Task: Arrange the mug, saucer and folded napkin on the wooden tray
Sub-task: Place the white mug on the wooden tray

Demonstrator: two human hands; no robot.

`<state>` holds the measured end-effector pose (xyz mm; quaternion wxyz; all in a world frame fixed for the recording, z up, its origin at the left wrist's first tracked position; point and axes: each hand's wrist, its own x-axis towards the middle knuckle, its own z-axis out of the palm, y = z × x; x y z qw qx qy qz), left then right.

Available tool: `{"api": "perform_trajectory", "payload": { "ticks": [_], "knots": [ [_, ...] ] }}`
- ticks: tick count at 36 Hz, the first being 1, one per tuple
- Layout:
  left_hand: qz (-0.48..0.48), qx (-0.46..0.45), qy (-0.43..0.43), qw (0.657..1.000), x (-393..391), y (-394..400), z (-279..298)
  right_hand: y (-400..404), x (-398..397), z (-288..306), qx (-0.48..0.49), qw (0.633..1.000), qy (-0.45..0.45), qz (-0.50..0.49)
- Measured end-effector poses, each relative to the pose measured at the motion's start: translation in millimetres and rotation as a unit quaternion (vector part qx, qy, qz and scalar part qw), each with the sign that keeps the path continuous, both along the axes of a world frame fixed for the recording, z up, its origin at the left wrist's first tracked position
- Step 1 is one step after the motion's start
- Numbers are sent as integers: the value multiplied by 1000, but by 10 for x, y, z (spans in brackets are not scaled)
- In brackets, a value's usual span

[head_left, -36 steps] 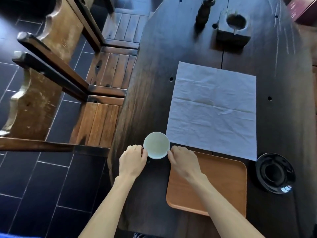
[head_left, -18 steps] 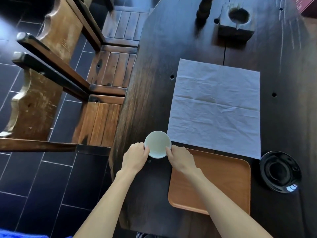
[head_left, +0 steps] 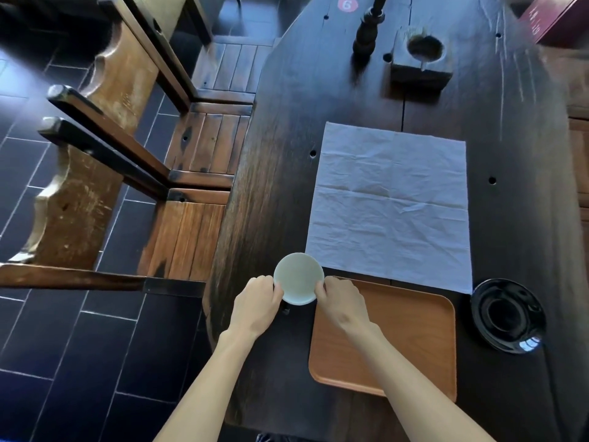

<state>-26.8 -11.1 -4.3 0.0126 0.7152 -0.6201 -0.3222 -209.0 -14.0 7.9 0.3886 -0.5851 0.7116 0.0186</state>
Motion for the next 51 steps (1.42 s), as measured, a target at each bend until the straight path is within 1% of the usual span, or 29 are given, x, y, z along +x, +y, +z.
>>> {"api": "perform_trajectory", "payload": {
  "ticks": [6,13,26,41,48,51],
  "knots": [
    [-21,2,18,1000,-195,157,87,221,-230,114,-4,1000,3,-10],
    [-44,27,42,998,-488,370,11,439,-525,45,-5,999,25,-24],
    [-47,54,39,997,-760,425,-80,504,-776,-87,10,999,47,-14],
    [-2,71,32,997,-817,390,-155,377,-808,-134,12,999,39,7],
    [-2,63,38,997,-814,315,-172,266,-836,-140,13,999,37,-5],
    [14,66,52,996,-810,298,-199,251,-847,-133,16,999,31,-12]
  ]
}}
